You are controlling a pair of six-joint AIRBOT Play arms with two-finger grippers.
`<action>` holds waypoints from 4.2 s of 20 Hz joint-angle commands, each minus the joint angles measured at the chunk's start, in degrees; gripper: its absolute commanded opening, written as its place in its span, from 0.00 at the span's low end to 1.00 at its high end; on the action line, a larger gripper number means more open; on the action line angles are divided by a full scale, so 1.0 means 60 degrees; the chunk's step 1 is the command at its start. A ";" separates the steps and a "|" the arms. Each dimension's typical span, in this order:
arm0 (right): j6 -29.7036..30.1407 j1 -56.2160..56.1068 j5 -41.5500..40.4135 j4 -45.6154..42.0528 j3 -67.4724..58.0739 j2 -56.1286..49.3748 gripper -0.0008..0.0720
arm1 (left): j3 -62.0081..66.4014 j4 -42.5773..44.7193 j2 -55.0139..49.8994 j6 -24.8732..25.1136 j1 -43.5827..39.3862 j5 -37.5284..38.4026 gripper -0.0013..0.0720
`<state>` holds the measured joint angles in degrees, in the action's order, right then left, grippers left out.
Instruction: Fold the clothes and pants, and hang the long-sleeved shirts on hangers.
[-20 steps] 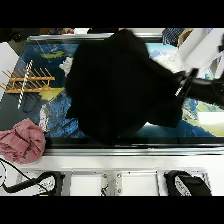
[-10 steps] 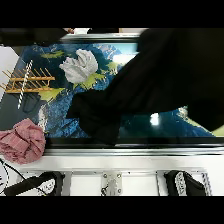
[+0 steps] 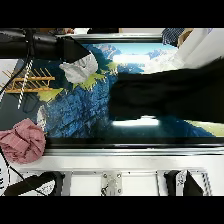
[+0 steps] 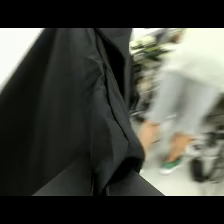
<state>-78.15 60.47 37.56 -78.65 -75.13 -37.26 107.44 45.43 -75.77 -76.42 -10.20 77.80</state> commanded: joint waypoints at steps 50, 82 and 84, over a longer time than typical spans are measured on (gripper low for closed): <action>-0.0943 0.0663 -0.3453 -0.1144 -0.1716 -0.2903 0.02 | -0.0273 -0.0015 -0.0011 -0.0007 -0.0047 0.0288 0.04; -0.0987 0.0634 -0.2492 -0.0397 -0.1716 -0.1122 0.03 | -0.0273 -0.0022 -0.0007 -0.0007 -0.0047 0.0295 0.04; -0.0987 0.0619 -0.2441 -0.0350 -0.1716 -0.0976 0.03 | -0.0273 -0.0018 -0.0011 -0.0007 -0.0047 0.0295 0.04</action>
<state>-84.07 64.27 22.20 -81.65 -85.38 -44.51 105.82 45.28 -75.81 -76.49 -10.46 79.59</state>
